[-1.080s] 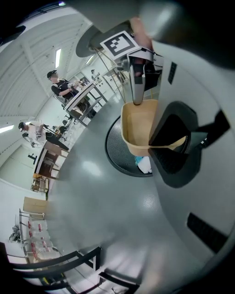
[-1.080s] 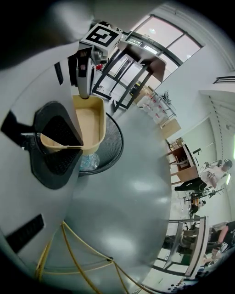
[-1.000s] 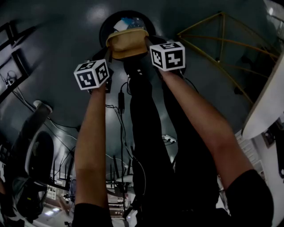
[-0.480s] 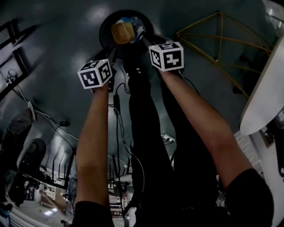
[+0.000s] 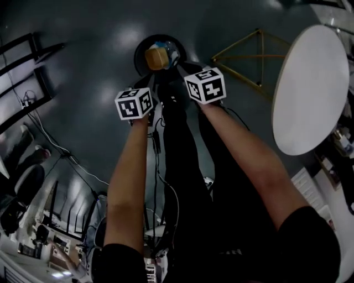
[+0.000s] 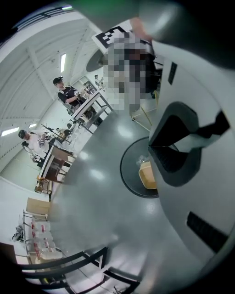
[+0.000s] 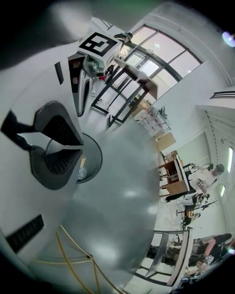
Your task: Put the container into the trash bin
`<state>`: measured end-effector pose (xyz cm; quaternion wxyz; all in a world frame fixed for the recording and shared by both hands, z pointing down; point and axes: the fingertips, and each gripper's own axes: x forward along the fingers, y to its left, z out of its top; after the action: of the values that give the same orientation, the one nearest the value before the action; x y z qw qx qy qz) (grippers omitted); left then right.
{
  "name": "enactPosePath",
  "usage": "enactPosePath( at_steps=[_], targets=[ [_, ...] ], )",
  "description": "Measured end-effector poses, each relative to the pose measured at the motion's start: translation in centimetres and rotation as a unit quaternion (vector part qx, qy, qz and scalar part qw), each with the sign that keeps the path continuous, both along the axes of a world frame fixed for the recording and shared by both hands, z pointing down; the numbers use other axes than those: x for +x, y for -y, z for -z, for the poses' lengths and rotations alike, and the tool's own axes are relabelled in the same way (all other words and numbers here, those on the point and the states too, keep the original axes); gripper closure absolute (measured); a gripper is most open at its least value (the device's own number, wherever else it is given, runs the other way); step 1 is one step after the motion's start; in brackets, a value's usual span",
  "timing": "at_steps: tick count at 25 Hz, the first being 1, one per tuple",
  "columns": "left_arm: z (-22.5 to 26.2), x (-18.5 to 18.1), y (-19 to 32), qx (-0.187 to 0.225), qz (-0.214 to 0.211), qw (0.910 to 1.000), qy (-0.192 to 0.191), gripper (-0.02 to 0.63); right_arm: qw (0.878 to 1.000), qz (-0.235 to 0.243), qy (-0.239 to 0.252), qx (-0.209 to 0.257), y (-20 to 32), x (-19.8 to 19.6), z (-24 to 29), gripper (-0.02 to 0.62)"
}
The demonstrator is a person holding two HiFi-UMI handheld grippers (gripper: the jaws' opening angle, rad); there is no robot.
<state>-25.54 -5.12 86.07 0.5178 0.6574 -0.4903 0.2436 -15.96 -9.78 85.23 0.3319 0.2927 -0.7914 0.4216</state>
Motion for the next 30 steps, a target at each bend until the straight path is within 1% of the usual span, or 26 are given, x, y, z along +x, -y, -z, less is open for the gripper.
enactPosePath(
  at_steps=[2, 4, 9, 12, 14, 18, 20, 22, 24, 26, 28, 30],
  targets=[
    [2.8, 0.6, 0.4, 0.009, -0.005, 0.9999, -0.005, 0.603, 1.000, 0.000, 0.014, 0.007, 0.5, -0.3, 3.3, 0.545],
    [6.0, 1.3, 1.3, 0.026, -0.013, 0.9995, -0.010, 0.603, 0.999, -0.003, 0.034, 0.017, 1.1, -0.6, 7.0, 0.545],
    [15.7, 3.7, 1.5, 0.071, -0.038, 0.9963, -0.031, 0.603, 0.994, -0.004, 0.102, 0.030, -0.1, -1.1, 18.2, 0.549],
    [22.8, 4.3, 1.7, 0.107, -0.034, 0.9926, -0.047, 0.603, 0.988, 0.010, 0.144, 0.050, -1.0, -1.3, 25.6, 0.549],
    [27.4, 4.2, 2.9, 0.139, -0.029, 0.9882, -0.056, 0.603, 0.983, 0.026, 0.165, 0.073, -0.6, -1.5, 30.1, 0.551],
    [35.4, 3.9, 5.8, 0.202, -0.045, 0.9762, -0.064, 0.603, 0.971, 0.058, 0.192, 0.130, 1.5, -1.5, 38.5, 0.551],
    [39.2, 4.5, 6.2, 0.222, -0.059, 0.9703, -0.074, 0.603, 0.966, 0.062, 0.200, 0.155, 1.8, -0.3, 42.4, 0.551],
    [42.8, 5.7, 6.3, 0.242, -0.082, 0.9630, -0.084, 0.603, 0.960, 0.056, 0.209, 0.178, 2.0, 1.5, 46.0, 0.551],
    [46.4, 6.9, 6.4, 0.267, -0.105, 0.9535, -0.091, 0.603, 0.953, 0.044, 0.223, 0.202, 2.0, 3.5, 49.3, 0.551],
    [49.9, 8.2, 6.5, 0.295, -0.122, 0.9427, -0.098, 0.603, 0.943, 0.033, 0.240, 0.230, 1.9, 5.4, 52.5, 0.551],
    [53.2, 9.3, 6.8, 0.322, -0.133, 0.9314, -0.107, 0.603, 0.930, 0.022, 0.259, 0.258, 1.9, 7.1, 55.5, 0.552],
    [56.1, 10.3, 7.0, 0.350, -0.139, 0.9189, -0.118, 0.603, 0.916, 0.002, 0.292, 0.274, 2.0, 8.9, 58.5, 0.552]
  ],
)
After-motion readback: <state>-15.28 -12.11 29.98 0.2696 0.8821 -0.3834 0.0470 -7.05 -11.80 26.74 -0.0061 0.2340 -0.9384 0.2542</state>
